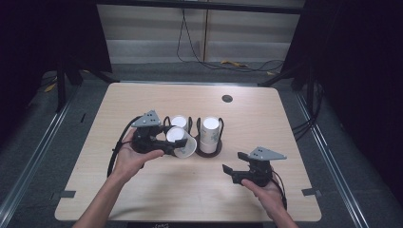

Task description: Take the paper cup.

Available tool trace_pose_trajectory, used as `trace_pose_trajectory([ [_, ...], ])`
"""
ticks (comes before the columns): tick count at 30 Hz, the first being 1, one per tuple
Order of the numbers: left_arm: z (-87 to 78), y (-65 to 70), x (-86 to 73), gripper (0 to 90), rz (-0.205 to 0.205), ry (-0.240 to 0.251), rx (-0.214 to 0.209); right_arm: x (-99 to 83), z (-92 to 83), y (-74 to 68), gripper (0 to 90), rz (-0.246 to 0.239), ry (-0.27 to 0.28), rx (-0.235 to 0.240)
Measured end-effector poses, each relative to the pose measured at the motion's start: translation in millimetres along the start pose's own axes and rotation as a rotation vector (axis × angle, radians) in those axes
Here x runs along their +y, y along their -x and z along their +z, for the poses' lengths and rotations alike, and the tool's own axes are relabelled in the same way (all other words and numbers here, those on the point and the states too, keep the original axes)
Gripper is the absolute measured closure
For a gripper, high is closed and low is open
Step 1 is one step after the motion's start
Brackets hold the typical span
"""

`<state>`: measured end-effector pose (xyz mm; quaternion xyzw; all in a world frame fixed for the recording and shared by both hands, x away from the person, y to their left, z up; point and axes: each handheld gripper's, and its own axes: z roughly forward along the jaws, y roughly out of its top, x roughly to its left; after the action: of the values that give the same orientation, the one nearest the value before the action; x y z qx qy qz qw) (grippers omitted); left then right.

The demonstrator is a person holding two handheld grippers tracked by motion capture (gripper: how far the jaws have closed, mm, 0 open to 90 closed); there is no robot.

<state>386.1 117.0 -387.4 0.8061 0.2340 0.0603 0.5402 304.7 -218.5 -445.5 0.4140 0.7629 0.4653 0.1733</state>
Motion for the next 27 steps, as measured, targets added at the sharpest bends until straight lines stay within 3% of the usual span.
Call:
trace_pose_trajectory([
  [9,7.7,8.0,-7.3,35.5,0.015,-0.020,-0.036,12.0,11.8,-18.9,15.4,-0.043,0.016,0.097],
  [15,4.6,7.4,-12.5,35.3,0.000,-0.023,-0.042,14.8,17.7,-27.2,13.9,-0.052,0.026,0.174],
  [19,2.6,7.6,-17.7,35.3,-0.026,-0.013,-0.062,18.1,23.0,-32.9,13.9,-0.068,0.027,0.203],
  [23,7.1,11.2,-22.6,35.3,-0.023,-0.032,-0.086,18.5,27.5,-38.1,14.0,-0.072,0.054,0.234],
  [27,13.6,12.6,-29.0,35.3,-0.038,-0.044,-0.102,12.5,31.5,-41.1,14.7,-0.104,0.023,0.249],
])
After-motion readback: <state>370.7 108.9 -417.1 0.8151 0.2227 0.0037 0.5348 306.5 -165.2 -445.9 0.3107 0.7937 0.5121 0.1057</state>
